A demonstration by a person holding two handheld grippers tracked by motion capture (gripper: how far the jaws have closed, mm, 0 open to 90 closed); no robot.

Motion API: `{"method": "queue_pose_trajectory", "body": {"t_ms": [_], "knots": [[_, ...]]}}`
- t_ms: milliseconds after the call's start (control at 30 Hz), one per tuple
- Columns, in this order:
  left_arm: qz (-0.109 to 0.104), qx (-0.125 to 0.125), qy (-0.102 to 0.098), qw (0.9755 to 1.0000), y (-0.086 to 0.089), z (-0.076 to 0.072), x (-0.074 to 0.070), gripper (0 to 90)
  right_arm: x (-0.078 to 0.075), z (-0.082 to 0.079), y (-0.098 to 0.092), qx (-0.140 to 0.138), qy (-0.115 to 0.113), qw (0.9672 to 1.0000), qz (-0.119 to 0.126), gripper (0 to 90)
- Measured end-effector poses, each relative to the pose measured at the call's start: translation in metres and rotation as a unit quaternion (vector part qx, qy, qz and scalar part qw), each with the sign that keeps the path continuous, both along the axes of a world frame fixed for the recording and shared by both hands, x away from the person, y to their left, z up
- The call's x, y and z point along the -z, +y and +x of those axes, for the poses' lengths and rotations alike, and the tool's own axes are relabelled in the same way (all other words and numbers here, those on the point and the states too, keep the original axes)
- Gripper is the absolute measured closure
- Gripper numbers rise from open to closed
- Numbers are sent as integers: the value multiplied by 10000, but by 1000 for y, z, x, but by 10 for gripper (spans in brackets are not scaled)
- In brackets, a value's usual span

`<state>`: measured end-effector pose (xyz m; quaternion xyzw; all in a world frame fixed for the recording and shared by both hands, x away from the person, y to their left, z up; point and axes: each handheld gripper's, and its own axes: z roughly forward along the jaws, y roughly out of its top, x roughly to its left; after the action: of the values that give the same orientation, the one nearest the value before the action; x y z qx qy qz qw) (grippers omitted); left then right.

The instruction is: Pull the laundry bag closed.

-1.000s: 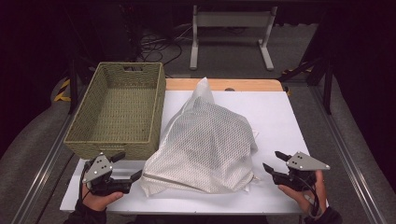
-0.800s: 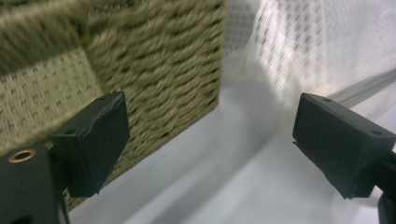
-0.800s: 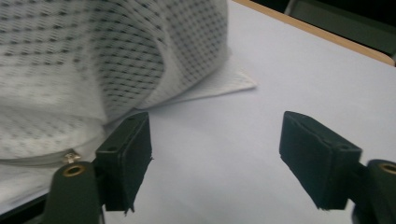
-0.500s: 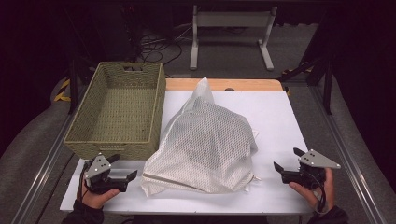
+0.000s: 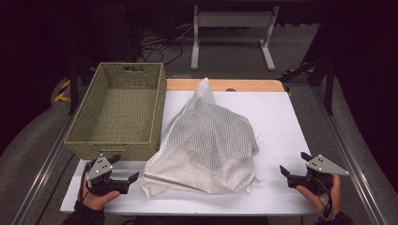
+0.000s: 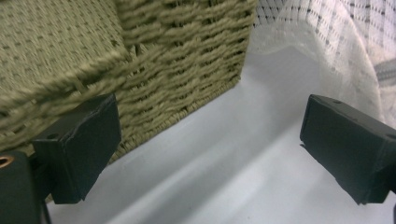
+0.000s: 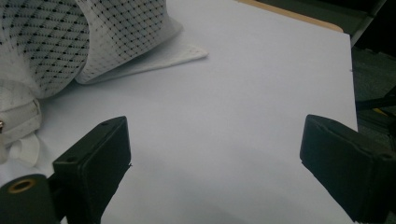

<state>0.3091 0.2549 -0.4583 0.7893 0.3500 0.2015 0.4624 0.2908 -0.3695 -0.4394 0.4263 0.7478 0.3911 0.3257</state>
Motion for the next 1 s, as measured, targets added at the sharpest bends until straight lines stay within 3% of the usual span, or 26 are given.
{"method": "queue_pose_trajectory", "body": {"t_ms": [233, 533, 1000], "knots": [[-68, -52, -153, 9998, -2, -3, -6, 57, -1, -3, -1, -26, -93, 10000, 20, 103], [36, 8, -165, 9999, -3, -4, -6, 58, -3, -5, 1, -72, -207, 9997, 45, 100], [36, -28, -152, 9999, -3, -3, -5, 59, -3, -5, 1, -80, -197, 9998, 29, 104]]}}
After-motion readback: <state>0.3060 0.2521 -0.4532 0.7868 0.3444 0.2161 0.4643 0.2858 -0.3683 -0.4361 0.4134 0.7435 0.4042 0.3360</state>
